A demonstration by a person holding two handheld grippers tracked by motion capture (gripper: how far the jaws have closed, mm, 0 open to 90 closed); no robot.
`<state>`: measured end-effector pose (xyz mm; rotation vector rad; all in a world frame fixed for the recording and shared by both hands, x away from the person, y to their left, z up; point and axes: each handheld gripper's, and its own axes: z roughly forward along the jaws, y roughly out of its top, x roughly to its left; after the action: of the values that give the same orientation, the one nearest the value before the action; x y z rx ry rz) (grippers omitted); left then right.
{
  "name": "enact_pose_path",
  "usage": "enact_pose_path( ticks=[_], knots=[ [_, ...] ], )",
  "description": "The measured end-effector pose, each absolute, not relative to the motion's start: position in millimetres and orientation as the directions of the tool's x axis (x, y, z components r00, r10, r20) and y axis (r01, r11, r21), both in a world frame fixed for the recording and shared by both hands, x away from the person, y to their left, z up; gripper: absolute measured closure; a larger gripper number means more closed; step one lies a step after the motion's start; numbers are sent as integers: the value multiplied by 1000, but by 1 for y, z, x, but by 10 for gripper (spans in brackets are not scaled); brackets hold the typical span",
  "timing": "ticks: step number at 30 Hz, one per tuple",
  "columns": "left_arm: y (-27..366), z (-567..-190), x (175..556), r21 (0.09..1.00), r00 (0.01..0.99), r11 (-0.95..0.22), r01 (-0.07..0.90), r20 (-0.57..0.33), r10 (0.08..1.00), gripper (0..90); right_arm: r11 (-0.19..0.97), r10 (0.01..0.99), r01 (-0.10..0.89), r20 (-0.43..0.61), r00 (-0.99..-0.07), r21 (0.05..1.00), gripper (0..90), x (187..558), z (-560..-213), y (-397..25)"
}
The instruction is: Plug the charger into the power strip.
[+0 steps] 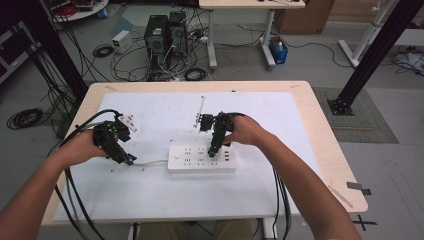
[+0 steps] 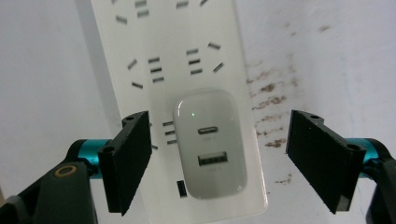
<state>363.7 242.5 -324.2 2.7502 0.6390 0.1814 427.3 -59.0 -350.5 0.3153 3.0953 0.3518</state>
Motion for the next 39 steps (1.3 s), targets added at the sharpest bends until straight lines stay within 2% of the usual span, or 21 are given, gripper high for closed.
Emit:
enact_pose_path(
  ticks=[5, 6, 7, 13, 15, 16, 17, 27, 39],
  knots=[
    [243, -320, 363, 335, 890, -852, 402, 75, 450, 210, 913, 286, 262, -34, -958, 312, 208, 425, -331, -80],
    [242, -320, 363, 340, 886, -846, 411, 71, 458, 210, 902, 295, 272, -21, -955, 335, 191, 425, -327, -86],
    [242, -319, 364, 340, 884, -846, 411, 77, 461, 210, 890, 297, 275, -5, -955, 362, 123, 425, -323, -92],
    [241, -316, 365, 365, 873, -829, 424, 82, 482, 210, 793, 395, 360, 34, -918, 492, 116, 419, -301, -132],
    [241, -315, 366, 363, 873, -832, 420, 88, 479, 210, 774, 420, 380, 38, -907, 507, 109, 416, -297, -146],
    [241, -314, 366, 365, 871, -829, 423, 88, 483, 210, 764, 437, 395, 41, -898, 510, 15, 414, -296, -153],
    [241, -313, 367, 366, 873, -831, 418, 92, 479, 210, 754, 462, 412, 34, -886, 511, 9, 412, -294, -159],
    [237, -310, 366, 375, 869, -830, 413, 110, 483, 210, 697, 544, 467, 23, -839, 544, 9, 382, -287, -211],
    [236, -307, 362, 380, 875, -835, 398, 115, 469, 210, 679, 610, 501, -33, -792, 538, 9, 347, -290, -244]
  ],
)
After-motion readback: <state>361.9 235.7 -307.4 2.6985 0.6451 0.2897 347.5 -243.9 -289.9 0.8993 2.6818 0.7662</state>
